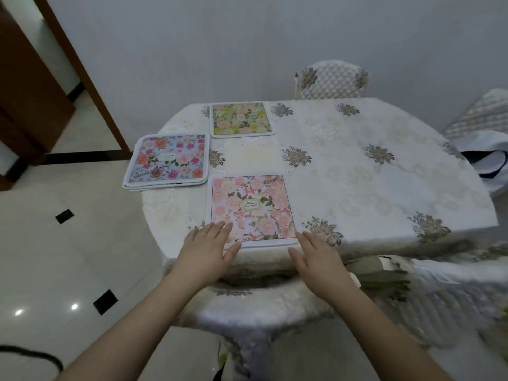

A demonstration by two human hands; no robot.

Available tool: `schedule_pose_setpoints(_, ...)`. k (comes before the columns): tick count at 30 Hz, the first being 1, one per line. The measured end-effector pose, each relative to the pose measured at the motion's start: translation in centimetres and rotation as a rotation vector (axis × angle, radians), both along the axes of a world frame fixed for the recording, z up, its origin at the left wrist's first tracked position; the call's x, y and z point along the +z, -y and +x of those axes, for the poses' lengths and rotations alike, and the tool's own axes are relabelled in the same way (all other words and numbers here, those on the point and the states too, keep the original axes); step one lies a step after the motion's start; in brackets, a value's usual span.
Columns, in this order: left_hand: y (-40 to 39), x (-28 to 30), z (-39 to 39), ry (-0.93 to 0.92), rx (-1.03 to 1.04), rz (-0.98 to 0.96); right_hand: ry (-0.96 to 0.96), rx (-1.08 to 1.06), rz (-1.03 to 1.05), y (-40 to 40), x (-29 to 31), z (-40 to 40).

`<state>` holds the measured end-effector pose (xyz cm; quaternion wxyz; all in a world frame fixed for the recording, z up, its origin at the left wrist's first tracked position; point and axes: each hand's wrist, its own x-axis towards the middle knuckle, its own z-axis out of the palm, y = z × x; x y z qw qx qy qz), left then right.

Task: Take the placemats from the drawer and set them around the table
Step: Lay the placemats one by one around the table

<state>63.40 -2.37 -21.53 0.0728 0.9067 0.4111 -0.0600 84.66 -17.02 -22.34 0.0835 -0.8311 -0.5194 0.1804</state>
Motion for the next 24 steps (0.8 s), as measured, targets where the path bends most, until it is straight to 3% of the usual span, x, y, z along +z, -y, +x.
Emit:
schedule_pose_setpoints(7,8.7,2.1,1.8,0.037,0.021,-0.014,-0.005,-0.008,0.117,7.2,3.4,-0.7)
schedule_pose_setpoints(13,12.3,3.8,0.7,0.036,0.027,0.029,0.142,0.045,0.155,8.5,4.5,-3.4)
schedule_pose_setpoints(16,12.2,5.4,-1.3,0.044,0.069,0.058,0.228,0.04,0.174,8.1,5.1,-5.0)
schedule_pose_setpoints(24,12.9,8.5,-12.0,0.086,0.252,0.109,0.231,0.263,0.189,4.4,6.7,-13.5)
